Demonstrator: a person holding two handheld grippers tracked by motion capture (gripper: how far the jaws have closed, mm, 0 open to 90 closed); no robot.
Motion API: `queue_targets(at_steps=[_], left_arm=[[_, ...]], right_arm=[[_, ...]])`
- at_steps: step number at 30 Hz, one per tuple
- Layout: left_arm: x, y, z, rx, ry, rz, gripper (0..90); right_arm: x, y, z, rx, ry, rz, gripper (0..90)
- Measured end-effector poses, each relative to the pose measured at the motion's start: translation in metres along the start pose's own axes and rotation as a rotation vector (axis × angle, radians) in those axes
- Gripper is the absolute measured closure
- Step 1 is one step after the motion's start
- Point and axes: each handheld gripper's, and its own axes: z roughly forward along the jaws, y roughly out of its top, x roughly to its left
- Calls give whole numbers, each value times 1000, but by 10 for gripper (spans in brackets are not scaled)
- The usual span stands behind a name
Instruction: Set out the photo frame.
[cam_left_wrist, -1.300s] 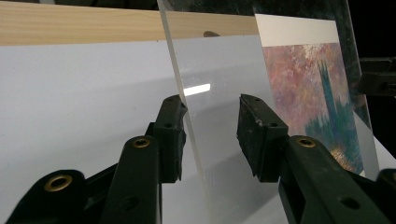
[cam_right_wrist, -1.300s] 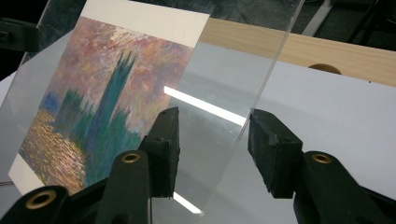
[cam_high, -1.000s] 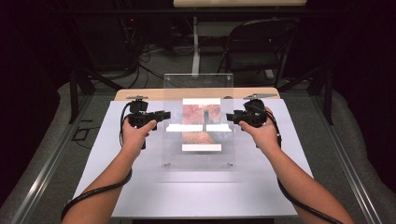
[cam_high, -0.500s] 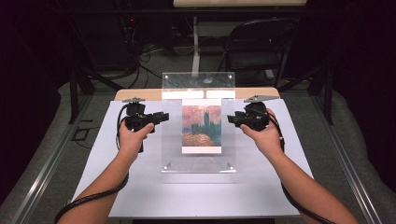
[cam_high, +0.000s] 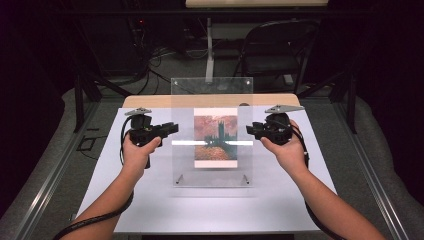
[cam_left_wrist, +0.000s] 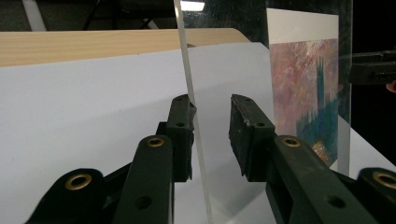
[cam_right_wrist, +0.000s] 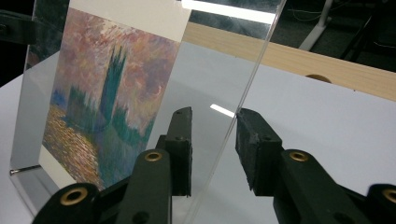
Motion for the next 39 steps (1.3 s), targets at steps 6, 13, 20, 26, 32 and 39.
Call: queue_targets(at_steps=[6, 13, 20, 26, 32, 39], left_arm=[[-7, -3, -6, -2, 12, 20, 705], [-14, -8, -15, -10, 16, 51, 716], [-21, -14, -24, -22, 9, 50, 733], [-25, -19, -31, -34, -6, 48, 744], [-31, -26, -39, -43, -14, 74, 750], [-37, -36, -48, -61, -19, 102, 750]], right_arm=[[4, -3, -7, -20, 6, -7, 690], [10, -7, -16, -27, 10, -17, 707], [15, -12, -27, -38, 33, -18, 713], [18, -17, -35, -58, 50, -14, 725], [21, -23, -44, -67, 74, -7, 753], [27, -29, -52, -79, 88, -14, 766]])
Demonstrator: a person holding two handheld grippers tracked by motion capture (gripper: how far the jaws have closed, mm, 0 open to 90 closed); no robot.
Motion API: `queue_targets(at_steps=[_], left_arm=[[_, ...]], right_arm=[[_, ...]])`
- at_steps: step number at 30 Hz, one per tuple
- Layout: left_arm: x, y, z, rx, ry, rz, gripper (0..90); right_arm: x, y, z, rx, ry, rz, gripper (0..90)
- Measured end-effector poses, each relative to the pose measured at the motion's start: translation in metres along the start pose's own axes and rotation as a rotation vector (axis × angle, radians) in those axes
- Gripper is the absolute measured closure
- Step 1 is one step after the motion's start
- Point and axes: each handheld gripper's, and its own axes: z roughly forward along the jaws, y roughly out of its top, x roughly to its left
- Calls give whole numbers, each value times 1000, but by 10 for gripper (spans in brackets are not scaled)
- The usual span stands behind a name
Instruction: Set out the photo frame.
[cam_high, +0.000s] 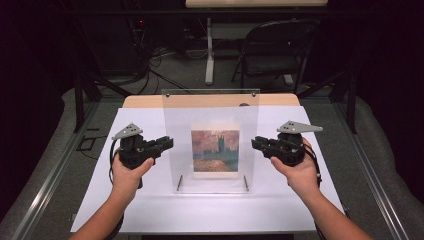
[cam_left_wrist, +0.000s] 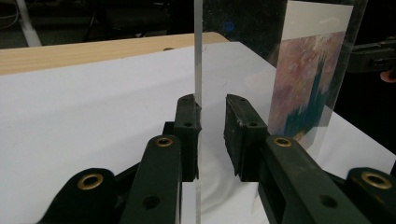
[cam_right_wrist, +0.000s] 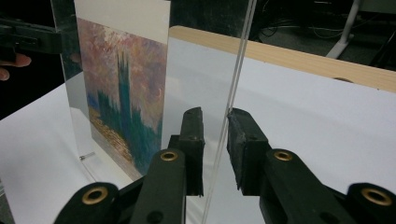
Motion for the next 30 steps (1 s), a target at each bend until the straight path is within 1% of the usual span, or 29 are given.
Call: queue_targets(at_steps=[5, 7, 8, 11, 13, 16, 19, 22, 26, 27, 30], left_arm=[[-4, -6, -5, -11, -11, 8, 749], [-5, -8, -7, -17, -15, 12, 748], [-6, -9, -8, -17, -13, 12, 748], [-8, -12, -10, -24, -13, 24, 746], [-10, -14, -12, -23, -16, 32, 744], [-11, -17, -14, -31, -25, 26, 741], [-13, -19, -16, -30, -24, 39, 738], [-13, -21, -17, -41, -35, 34, 736], [-14, -24, -19, -45, -39, 30, 731], [-15, -24, -19, -45, -42, 29, 729], [-16, -25, -20, -49, -40, 27, 724]], right_arm=[[5, -6, -5, -17, -2, -18, 783], [7, -7, -7, -20, 1, -12, 785], [7, -8, -8, -26, 2, -18, 785], [9, -11, -11, -29, 11, -5, 787], [10, -13, -13, -28, 15, -13, 786], [13, -15, -15, -33, 21, -13, 784], [15, -16, -17, -30, 19, -27, 782], [16, -18, -18, -33, 24, -30, 781], [16, -20, -20, -34, 34, -26, 772], [17, -21, -20, -34, 39, -19, 767], [19, -22, -20, -35, 39, -28, 758]])
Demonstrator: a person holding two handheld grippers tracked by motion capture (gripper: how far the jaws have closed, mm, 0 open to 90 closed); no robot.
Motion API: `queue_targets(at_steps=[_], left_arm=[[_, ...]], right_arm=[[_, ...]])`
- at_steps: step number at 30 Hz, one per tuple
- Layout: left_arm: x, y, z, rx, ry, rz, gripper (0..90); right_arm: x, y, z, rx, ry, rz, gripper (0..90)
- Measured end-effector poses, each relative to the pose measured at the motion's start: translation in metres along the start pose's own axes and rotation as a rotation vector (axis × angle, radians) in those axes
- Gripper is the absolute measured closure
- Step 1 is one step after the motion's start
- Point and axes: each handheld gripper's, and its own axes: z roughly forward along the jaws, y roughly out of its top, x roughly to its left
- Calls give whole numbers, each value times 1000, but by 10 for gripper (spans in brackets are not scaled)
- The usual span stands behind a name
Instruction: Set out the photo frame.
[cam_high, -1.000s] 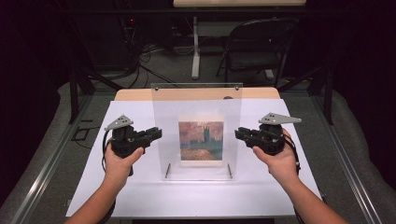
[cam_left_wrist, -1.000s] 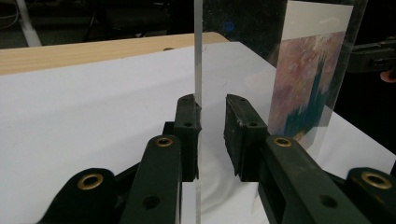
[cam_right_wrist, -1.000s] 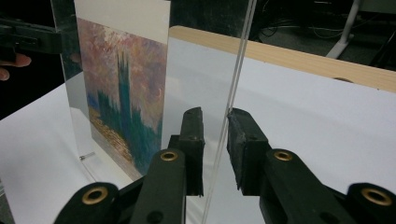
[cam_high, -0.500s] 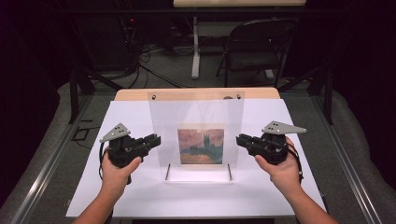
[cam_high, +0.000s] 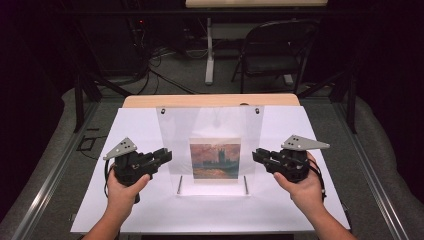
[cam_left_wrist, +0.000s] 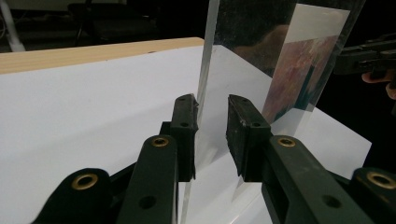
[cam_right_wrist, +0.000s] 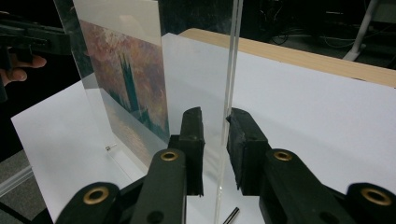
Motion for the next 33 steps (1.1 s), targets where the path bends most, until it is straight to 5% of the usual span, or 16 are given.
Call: queue_targets(at_steps=[12, 20, 27, 33], left_arm=[[1, 3, 1, 25, -15, -22, 685], [-1, 5, 0, 40, 6, -24, 523], [-6, 6, 0, 50, 54, 46, 359], [-11, 4, -2, 64, 112, 111, 313]], right_arm=[[0, 1, 1, -2, 9, -7, 702], [1, 3, 1, -33, -5, -17, 492], [1, 0, 3, -37, -18, -34, 338], [4, -1, 1, -34, -46, -75, 279]])
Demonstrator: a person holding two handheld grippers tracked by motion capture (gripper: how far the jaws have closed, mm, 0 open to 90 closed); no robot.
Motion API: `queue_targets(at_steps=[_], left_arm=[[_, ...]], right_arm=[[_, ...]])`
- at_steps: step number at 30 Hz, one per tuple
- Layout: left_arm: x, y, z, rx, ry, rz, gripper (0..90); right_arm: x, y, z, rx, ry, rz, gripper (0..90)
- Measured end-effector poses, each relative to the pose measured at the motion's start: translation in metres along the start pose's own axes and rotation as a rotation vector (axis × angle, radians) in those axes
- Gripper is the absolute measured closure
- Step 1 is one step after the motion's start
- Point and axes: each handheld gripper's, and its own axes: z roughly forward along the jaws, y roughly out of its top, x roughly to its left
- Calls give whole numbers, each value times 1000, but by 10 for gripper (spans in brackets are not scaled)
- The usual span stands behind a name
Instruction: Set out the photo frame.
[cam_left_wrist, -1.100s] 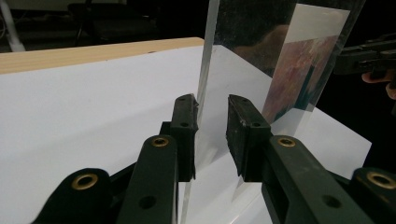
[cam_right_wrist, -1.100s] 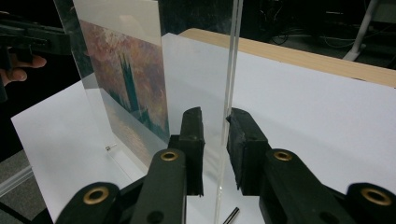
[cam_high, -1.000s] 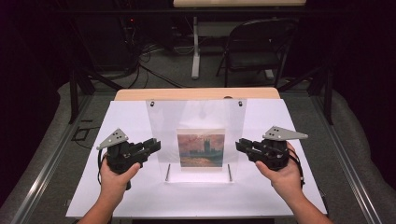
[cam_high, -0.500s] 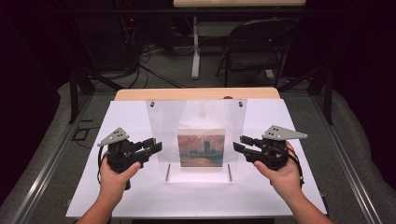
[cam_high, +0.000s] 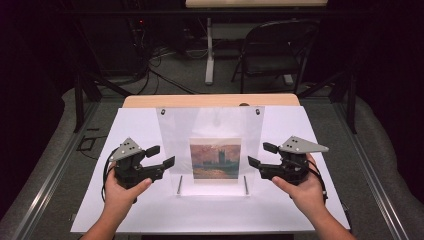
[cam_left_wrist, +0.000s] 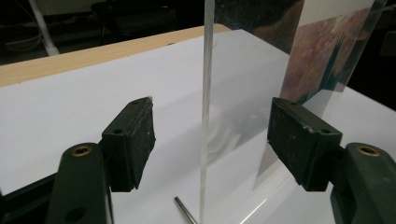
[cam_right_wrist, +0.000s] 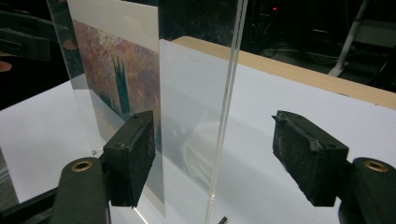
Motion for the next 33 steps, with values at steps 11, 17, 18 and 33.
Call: queue_targets(at_steps=[11, 17, 18, 33], left_arm=[[4, -15, -12, 22, 67, 15, 301], [14, -33, -21, 26, 125, -18, 301], [17, -36, -23, 32, 137, -23, 301], [40, -85, -27, 81, 226, -143, 309]], right_arm=[[1, -12, -9, 9, -56, -39, 246], [-8, -31, -17, 16, -109, -20, 245], [-9, -34, -18, 11, -115, -11, 246], [-26, -85, -27, 69, -211, 74, 259]])
